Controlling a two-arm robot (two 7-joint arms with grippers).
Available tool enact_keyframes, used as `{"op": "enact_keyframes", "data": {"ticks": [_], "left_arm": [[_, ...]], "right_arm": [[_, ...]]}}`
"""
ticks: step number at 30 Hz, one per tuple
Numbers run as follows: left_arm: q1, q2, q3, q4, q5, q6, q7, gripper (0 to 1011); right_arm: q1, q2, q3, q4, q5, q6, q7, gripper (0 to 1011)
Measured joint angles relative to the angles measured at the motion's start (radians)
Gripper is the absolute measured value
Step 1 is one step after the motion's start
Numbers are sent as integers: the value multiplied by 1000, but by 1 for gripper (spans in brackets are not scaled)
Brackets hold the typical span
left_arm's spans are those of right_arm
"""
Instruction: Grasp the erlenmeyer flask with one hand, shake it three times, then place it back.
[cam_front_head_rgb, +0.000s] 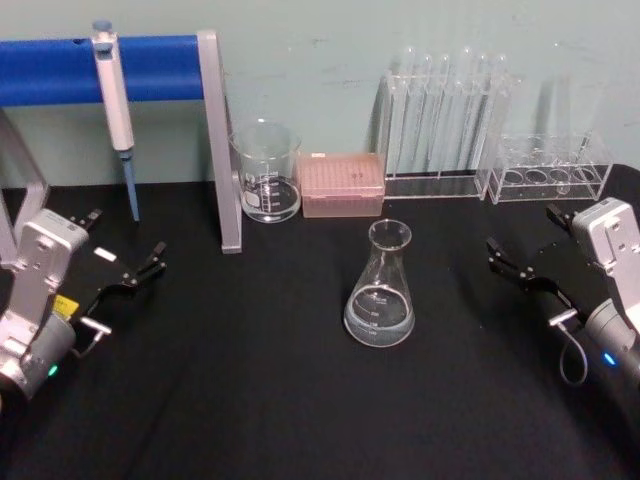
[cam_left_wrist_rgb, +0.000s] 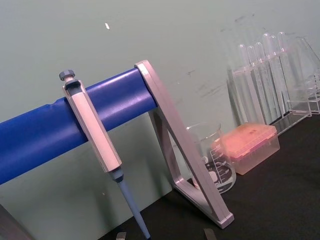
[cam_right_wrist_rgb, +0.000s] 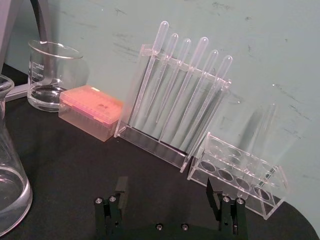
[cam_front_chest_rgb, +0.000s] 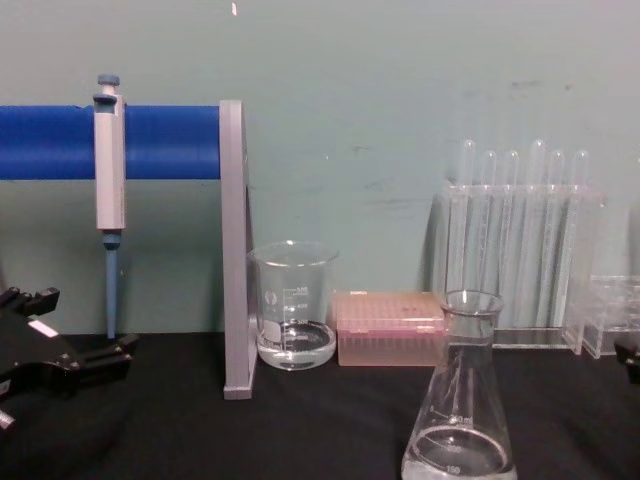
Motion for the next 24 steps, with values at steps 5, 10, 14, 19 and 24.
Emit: {"op": "enact_keyframes", "data": {"ticks": [5,10,14,19,24], "left_arm": [[0,0,0,0,0,0,0,1001],[0,0,0,0,0,0,0,1001],[0,0,0,0,0,0,0,1001],[0,0,0,0,0,0,0,1001],[0,0,0,0,0,0,0,1001]], "right_arm": [[0,0,0,0,0,0,0,1003],[0,0,0,0,0,0,0,1003],[0,0,0,0,0,0,0,1003],[0,0,0,0,0,0,0,1003],[0,0,0,0,0,0,0,1003]]}}
